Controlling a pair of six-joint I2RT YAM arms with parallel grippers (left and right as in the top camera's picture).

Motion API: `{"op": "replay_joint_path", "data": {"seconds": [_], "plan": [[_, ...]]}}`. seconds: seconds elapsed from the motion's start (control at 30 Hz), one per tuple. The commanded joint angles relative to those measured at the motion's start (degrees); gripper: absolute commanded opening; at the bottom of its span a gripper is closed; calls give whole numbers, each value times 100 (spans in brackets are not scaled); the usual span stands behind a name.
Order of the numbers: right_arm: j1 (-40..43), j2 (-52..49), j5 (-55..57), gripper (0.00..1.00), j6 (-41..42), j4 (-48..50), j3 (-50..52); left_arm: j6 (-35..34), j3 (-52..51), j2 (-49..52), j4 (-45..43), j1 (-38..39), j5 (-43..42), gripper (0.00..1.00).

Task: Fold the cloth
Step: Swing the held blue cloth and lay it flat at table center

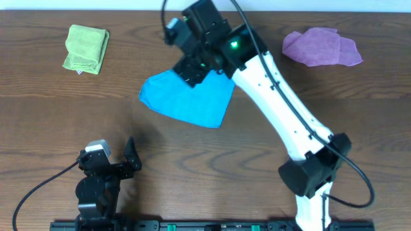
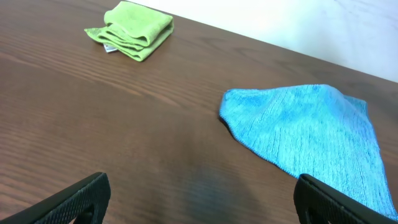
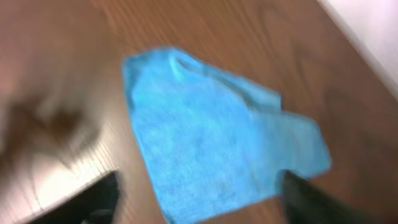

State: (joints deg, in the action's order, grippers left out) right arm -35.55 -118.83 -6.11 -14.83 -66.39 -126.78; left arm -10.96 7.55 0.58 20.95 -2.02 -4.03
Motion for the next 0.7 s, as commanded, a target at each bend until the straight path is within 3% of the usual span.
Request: {"op": "replay_joint_path", "data": {"seconds": [0.0, 0.03, 0.2, 0.5, 0.67], "plan": [[208, -90, -170, 16, 87, 131, 734, -66, -120, -28, 39, 22, 61, 96], [245, -103, -179, 1, 243, 291, 994, -66, -120, -28, 39, 22, 61, 95], [339, -109, -186, 1, 929, 1386, 2177, -66, -120, -28, 39, 22, 61, 95], [219, -157, -181, 2, 1259, 4046, 3720, -66, -120, -28, 39, 22, 59, 95], [225, -415, -186, 2, 1550, 4892, 4013, -66, -120, -28, 39, 22, 61, 95]]}}
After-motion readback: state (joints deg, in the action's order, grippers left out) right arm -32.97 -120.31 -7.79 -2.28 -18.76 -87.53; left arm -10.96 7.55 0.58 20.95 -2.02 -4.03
